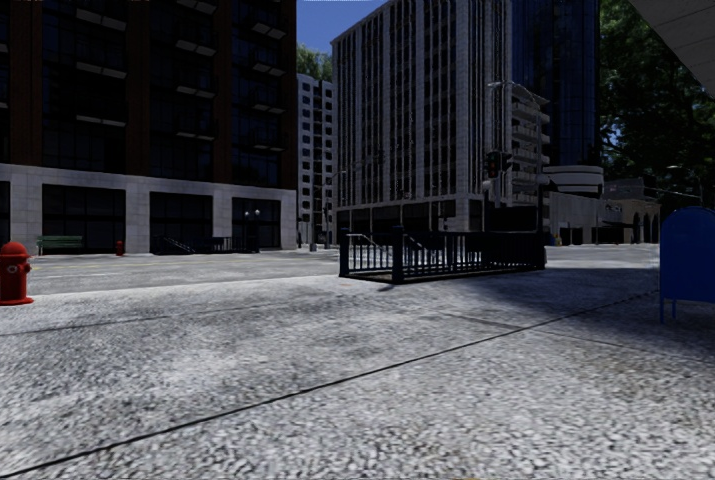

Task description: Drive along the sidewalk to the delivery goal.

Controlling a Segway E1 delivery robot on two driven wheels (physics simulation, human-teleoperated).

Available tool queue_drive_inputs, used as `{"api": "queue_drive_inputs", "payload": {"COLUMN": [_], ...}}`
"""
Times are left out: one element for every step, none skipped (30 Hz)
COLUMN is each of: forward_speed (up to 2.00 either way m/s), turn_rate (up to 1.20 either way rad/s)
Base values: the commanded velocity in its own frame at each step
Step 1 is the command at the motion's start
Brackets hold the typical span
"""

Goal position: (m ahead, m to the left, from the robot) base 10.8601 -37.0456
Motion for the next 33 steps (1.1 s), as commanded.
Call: {"api": "queue_drive_inputs", "payload": {"forward_speed": [2.0,2.0,2.0,2.0,2.0,2.0,2.0,2.0,2.0,2.0,2.0,2.0,2.0,2.0,2.0,2.0,2.0,2.0,2.0,2.0,2.0,2.0,2.0,2.0,2.0,2.0,2.0,2.0,2.0,2.0,2.0,2.0,2.0], "turn_rate": [0.0,0.0,0.0,0.0,0.0,0.0,0.0,0.0,0.0,0.0,0.0,0.0,0.0,0.0,0.0,0.0,0.0,0.0,0.0,0.0,0.0,-0.08,-0.14,-0.14,-0.21,-0.28,-0.38,-0.45,-0.54,-0.67,-0.67,-0.77,-0.8]}}
